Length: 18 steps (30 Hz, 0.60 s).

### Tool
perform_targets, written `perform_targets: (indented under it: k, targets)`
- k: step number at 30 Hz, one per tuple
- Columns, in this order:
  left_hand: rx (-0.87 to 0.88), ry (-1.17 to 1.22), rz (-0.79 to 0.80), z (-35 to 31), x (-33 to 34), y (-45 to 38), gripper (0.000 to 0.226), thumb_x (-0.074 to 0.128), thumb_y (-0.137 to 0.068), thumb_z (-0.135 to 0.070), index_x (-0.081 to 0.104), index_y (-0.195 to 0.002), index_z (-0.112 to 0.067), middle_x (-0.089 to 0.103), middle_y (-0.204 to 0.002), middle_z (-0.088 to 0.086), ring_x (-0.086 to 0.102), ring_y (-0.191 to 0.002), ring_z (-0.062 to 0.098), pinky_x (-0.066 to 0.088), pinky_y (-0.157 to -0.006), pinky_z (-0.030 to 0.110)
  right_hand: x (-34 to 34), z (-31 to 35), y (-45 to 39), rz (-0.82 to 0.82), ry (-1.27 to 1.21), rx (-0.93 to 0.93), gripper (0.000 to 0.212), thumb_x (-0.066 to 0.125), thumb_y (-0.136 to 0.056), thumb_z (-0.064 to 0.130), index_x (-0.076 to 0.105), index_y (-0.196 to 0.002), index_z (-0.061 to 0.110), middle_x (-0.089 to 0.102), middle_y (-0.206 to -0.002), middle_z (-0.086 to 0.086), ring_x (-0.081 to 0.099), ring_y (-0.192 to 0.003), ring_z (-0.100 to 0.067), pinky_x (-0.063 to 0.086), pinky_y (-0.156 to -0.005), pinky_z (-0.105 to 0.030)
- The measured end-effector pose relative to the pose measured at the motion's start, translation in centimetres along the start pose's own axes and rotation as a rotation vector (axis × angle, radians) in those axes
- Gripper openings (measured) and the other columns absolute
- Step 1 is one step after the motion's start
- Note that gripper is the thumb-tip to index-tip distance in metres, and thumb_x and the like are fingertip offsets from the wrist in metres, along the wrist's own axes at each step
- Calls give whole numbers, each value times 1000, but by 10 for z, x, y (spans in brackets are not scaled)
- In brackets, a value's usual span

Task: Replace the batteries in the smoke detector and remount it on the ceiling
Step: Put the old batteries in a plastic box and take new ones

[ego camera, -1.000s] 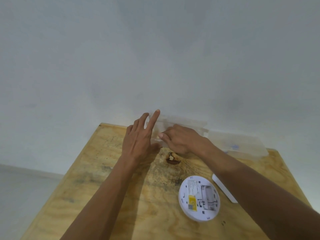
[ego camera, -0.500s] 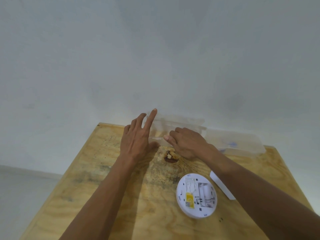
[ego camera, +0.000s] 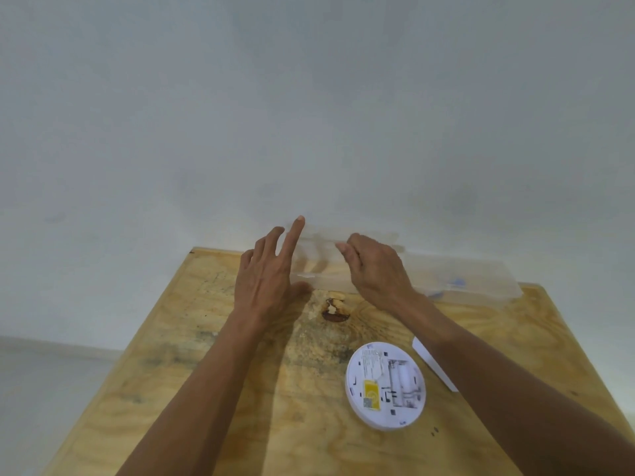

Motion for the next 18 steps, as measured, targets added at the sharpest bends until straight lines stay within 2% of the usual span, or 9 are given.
perform_targets:
  k: [2, 3, 5, 8, 10, 14, 18]
  targets:
    - [6, -6, -9, 0, 0, 0, 118, 81, -75, -53, 1, -160, -36, 35, -158, 11, 41, -141, 32, 40, -106, 45, -16, 4, 6, -60, 12, 40, 27, 38, -104, 39, 56, -108, 19, 53, -72, 8, 59, -67, -27, 46, -58, -37]
    - [7, -10, -17, 0, 0, 1, 118, 82, -74, -53, 2, -160, -35, 36, -158, 11, 42, -140, 32, 41, -106, 46, -26, 3, 8, -61, 69, 67, 29, 39, -104, 40, 54, -122, 23, 58, -74, 6, 63, -72, -27, 48, -62, -37]
    - [9, -27, -30, -1, 0, 1, 116, 82, -74, -53, 7, -159, -33, 38, -157, 12, 45, -138, 33, 42, -105, 46, -44, -3, 12, 40, 245, 129, 44, 40, -101, 51, 42, -140, 31, 70, -88, -1, 66, -85, -28, 50, -70, -39]
    - [24, -73, -50, -3, 0, 3, 104, 84, -73, -51, 25, -155, -25, 41, -154, 14, 49, -134, 35, 43, -104, 47, -56, -16, 14, 187, 401, 206, 50, 41, -96, 63, 48, -139, 37, 73, -111, -3, 66, -105, -31, 48, -76, -37]
    - [35, -104, -72, -3, 0, 4, 93, 85, -73, -48, 38, -148, -20, 46, -150, 15, 52, -130, 37, 45, -102, 49, -57, -16, 16, 217, 432, 180, 48, 44, -94, 63, 54, -134, 38, 71, -117, -1, 66, -108, -30, 48, -77, -36]
    - [133, -96, -76, -7, 1, 6, 69, 88, -72, -39, 59, -131, -16, 60, -137, 15, 60, -120, 39, 49, -98, 48, -48, -14, 30, 277, 453, 148, 49, 48, -93, 62, 54, -135, 38, 70, -122, 0, 65, -111, -28, 50, -81, -36]
    - [229, -15, -89, -12, 0, 7, 41, 83, -81, -32, 73, -115, -10, 72, -116, 11, 67, -108, 35, 55, -91, 44, -40, -14, 40, 262, 460, 145, 45, 46, -96, 57, 52, -136, 36, 71, -118, -3, 67, -107, -30, 52, -79, -38]
Point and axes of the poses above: each hand's wrist, its own y-axis away from the middle knuckle, its own x-axis out of the palm, z = x × y, the point moved 1 cm from there along -y, towards the middle knuckle
